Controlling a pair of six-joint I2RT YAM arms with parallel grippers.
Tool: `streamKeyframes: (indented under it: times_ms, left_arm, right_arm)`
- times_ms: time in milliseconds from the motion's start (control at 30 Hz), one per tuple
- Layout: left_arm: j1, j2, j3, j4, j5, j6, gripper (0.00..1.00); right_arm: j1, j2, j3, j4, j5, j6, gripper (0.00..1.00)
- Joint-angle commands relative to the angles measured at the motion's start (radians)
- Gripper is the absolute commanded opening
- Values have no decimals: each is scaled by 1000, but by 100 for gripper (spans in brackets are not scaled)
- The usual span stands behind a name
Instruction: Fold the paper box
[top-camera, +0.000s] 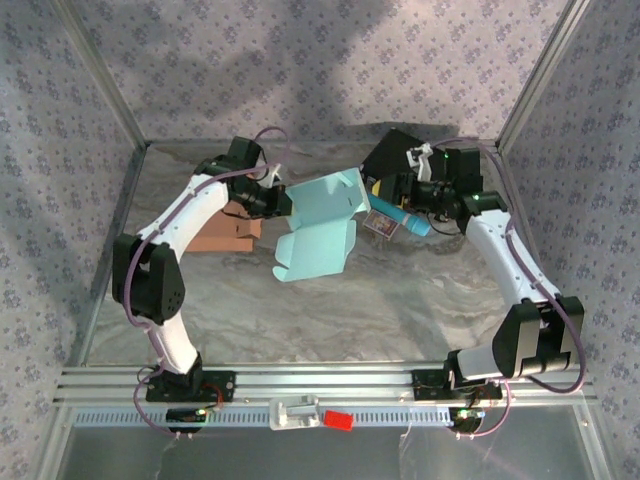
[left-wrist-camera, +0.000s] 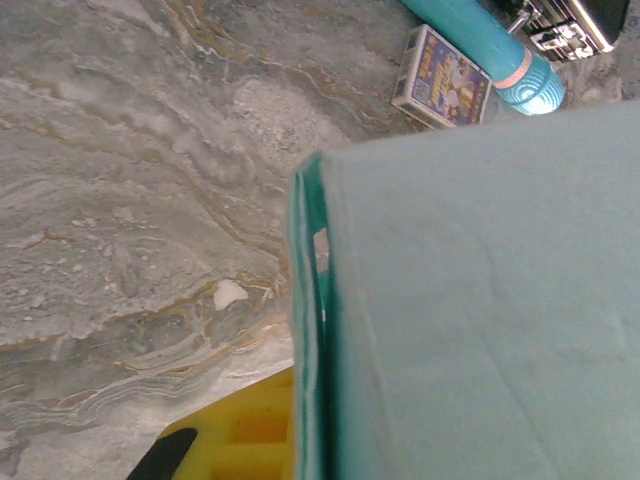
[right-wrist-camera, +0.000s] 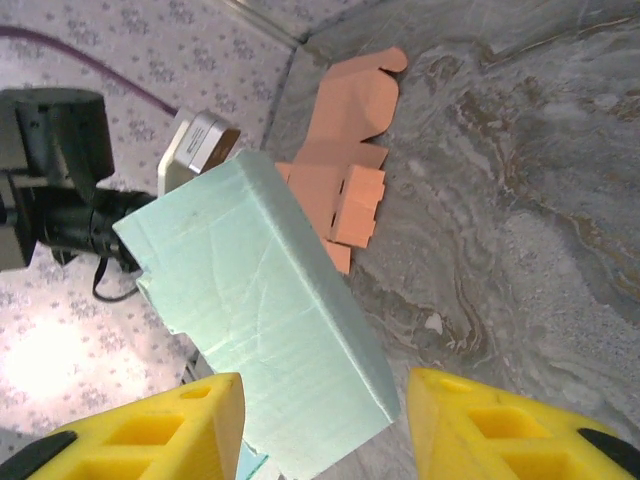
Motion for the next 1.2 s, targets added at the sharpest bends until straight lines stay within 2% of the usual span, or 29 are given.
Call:
streamKeyframes:
  times_ms: [0, 300, 633, 1167]
  left_arm:
    - [3, 11, 34, -3, 60, 22, 0]
    - [3, 7, 35, -8, 67, 19, 0]
    - [-4, 8, 33, -7, 64, 6, 0]
    - [-9, -4, 33, -13, 41, 1, 0]
  right_arm:
    - [9, 19, 56, -38, -51, -71, 48]
    - [32, 96, 111, -60, -63, -106, 48]
    - [83, 158, 179, -108, -46, -135, 43]
    - [234, 201, 318, -310, 243, -267, 39]
